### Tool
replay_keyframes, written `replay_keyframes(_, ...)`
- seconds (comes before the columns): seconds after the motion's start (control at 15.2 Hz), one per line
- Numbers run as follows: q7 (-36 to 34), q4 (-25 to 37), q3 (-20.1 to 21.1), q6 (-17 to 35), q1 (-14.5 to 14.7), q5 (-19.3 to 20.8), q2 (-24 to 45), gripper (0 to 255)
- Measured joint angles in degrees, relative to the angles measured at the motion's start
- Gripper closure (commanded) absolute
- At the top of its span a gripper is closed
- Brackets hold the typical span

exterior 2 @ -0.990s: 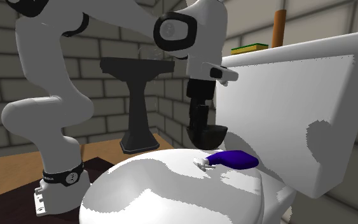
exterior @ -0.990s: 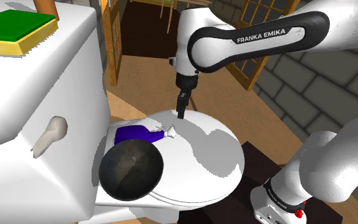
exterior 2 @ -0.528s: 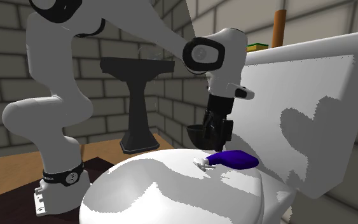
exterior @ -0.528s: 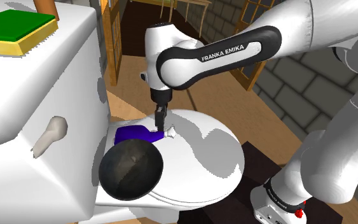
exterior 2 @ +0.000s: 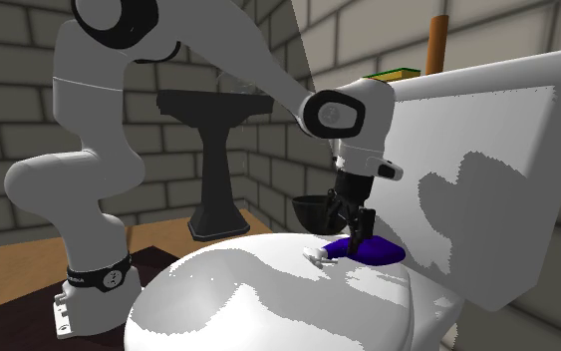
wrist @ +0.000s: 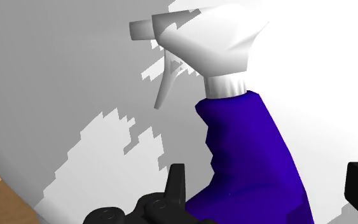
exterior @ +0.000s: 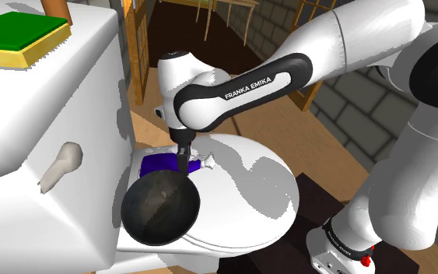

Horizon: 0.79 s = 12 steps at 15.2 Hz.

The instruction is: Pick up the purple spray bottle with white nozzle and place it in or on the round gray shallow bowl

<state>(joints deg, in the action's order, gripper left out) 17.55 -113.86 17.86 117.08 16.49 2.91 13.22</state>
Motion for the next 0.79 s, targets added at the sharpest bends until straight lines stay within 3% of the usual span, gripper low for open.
replay_keyframes(0.59, -0.23, -1.6, -0.11, 2.57, 0.09, 0.4, 1.0, 0)
replay_keyframes(0.66, -0.23, -1.6, -0.11, 2.57, 0.09, 0.4, 1.0, 255)
replay_keyframes(0.79, -0.23, -1.6, -0.11, 2.56, 0.09, 0.4, 1.0, 255)
